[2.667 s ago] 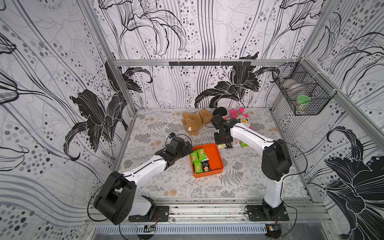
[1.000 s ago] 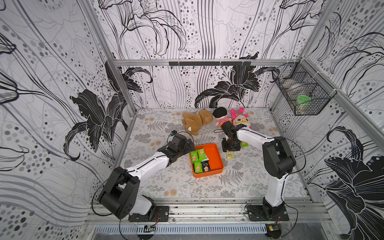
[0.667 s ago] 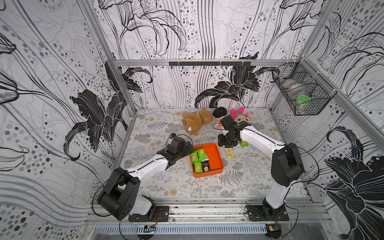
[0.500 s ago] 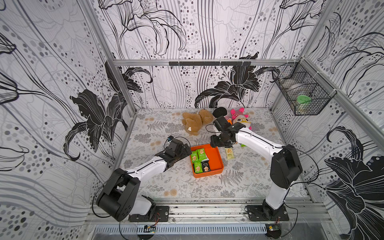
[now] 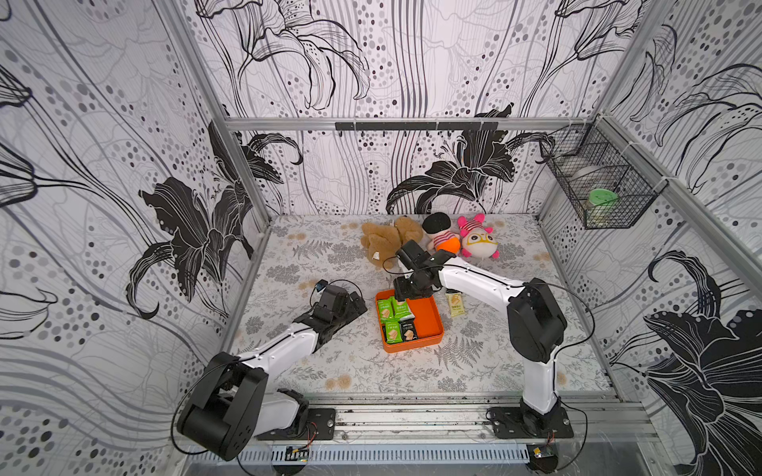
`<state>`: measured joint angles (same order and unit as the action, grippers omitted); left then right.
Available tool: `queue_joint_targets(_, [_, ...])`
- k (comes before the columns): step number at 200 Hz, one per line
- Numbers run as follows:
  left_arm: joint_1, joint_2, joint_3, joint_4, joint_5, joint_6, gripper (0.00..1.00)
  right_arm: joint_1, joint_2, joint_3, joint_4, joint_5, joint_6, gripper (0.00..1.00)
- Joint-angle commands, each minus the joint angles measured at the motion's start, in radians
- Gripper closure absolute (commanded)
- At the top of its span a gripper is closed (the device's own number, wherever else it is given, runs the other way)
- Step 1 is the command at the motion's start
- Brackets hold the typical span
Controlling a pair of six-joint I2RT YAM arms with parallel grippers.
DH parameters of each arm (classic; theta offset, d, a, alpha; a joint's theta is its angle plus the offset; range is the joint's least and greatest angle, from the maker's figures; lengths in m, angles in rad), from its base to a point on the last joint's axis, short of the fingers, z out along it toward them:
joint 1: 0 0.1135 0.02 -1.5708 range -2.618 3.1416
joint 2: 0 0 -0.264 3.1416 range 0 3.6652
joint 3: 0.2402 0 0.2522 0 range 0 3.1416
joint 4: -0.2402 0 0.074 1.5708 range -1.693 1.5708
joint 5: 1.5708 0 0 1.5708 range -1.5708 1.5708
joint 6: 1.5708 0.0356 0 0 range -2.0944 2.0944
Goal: Take the cookies out of the storage box
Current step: Pick up the cookie from the storage box.
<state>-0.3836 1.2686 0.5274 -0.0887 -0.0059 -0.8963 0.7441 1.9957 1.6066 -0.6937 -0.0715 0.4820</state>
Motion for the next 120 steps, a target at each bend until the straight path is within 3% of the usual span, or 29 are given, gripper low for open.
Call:
queue_joint_targets(1, [0.010, -0.037, -0.017, 0.027, -0.002, -0.013, 0.03, 0.011, 0.035, 0.044, -0.019, 0.004, 0.007, 0.37])
queue_joint_targets(120, [0.023, -0.121, -0.044, -0.023, -0.020, -0.016, 0.03, 0.024, 0.140, 0.103, -0.075, 0.043, -0.009, 0.38])
